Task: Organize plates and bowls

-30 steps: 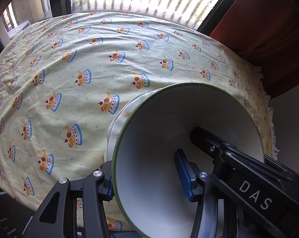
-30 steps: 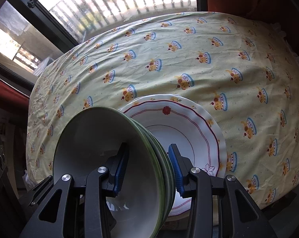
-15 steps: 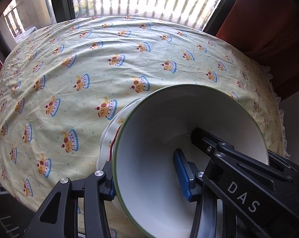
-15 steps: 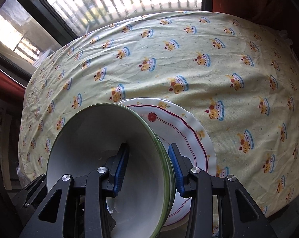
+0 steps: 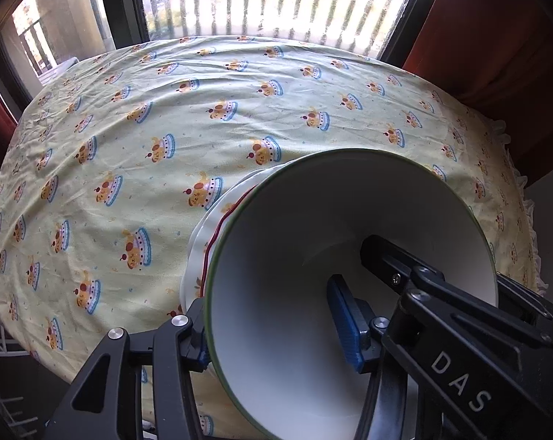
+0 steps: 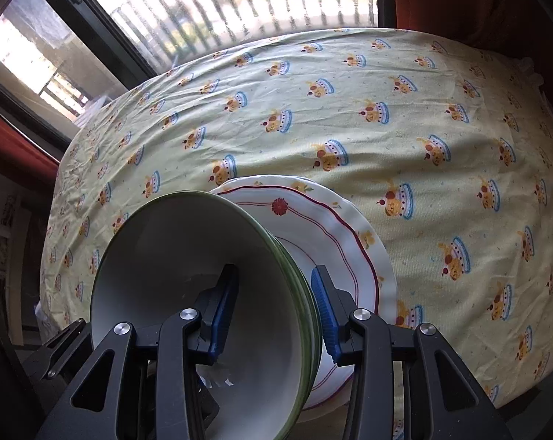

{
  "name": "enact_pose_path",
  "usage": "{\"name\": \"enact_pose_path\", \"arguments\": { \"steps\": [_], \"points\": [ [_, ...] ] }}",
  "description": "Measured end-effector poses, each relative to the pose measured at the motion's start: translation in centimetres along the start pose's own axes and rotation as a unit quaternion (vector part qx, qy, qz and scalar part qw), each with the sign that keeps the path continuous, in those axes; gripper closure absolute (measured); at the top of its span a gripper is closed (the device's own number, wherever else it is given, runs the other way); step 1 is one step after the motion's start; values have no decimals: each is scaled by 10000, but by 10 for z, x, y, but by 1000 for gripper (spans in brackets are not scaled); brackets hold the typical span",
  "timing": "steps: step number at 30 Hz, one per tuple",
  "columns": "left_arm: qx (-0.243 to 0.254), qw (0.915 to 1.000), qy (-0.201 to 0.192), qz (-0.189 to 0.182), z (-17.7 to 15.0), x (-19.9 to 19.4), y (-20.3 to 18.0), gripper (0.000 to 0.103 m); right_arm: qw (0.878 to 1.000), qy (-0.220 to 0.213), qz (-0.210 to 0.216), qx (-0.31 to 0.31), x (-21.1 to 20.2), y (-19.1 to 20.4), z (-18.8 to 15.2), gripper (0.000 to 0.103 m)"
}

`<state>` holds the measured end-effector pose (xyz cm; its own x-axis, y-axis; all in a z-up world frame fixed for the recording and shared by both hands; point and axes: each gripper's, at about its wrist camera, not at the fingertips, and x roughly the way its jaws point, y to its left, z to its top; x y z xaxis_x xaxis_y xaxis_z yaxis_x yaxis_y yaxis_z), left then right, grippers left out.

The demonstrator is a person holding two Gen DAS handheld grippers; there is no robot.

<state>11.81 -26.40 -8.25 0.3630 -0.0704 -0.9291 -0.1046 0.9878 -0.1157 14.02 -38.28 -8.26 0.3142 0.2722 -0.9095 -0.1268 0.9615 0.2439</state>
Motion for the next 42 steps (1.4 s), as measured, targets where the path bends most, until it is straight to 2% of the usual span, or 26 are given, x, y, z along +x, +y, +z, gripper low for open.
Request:
{"name": "enact_pose_path", "arguments": {
  "steps": [1,3,5,7,9,13,16,19,27,30,33,39,42],
  "points": [
    [6,10000,16,69,-1,-1,0,42,10000,-33,-9,-49,-1,1,-1,58],
    [-46,9999,116,53,-4,-3,1,40,9999,-28,-13,-113,-3,2,-4,54],
    [-97,9999,54,-25,-8,-10,3,37,9999,-21,82,-85,-7,2,-8,42],
    [-52,9999,-128,90,-12,-18,4,30,9998,-171,58,-104,-14,4,-12,25],
    [31,9997,-230,79,-14,-23,5,26,9993,-318,-41,-170,-21,7,-16,23],
    [240,9988,-425,25,-17,-35,10,20,9983,-557,-175,-70,-34,14,-24,22],
    [473,9970,-590,-146,-19,-46,15,19,9955,-823,-473,5,-46,22,-30,21],
    [679,9932,-920,-234,-22,-63,22,17,9911,-1134,-689,133,-61,30,-39,21],
    [801,9868,-1376,-309,-35,-94,63,11,9785,-1742,-1080,239,-92,66,-60,21],
    [826,9847,-1515,-244,-44,-100,83,10,9757,-1862,-1134,207,-96,83,-73,19],
    [822,9836,-1599,-108,-53,-102,107,10,9757,-1933,-1017,189,-93,98,-88,14],
    [661,9792,-1886,344,-70,-96,157,8,9744,-2054,-868,278,-77,125,-115,14],
    [669,9774,-1950,475,-82,-92,177,8,9758,-1980,-876,296,-65,137,-128,14]
  ]
}}
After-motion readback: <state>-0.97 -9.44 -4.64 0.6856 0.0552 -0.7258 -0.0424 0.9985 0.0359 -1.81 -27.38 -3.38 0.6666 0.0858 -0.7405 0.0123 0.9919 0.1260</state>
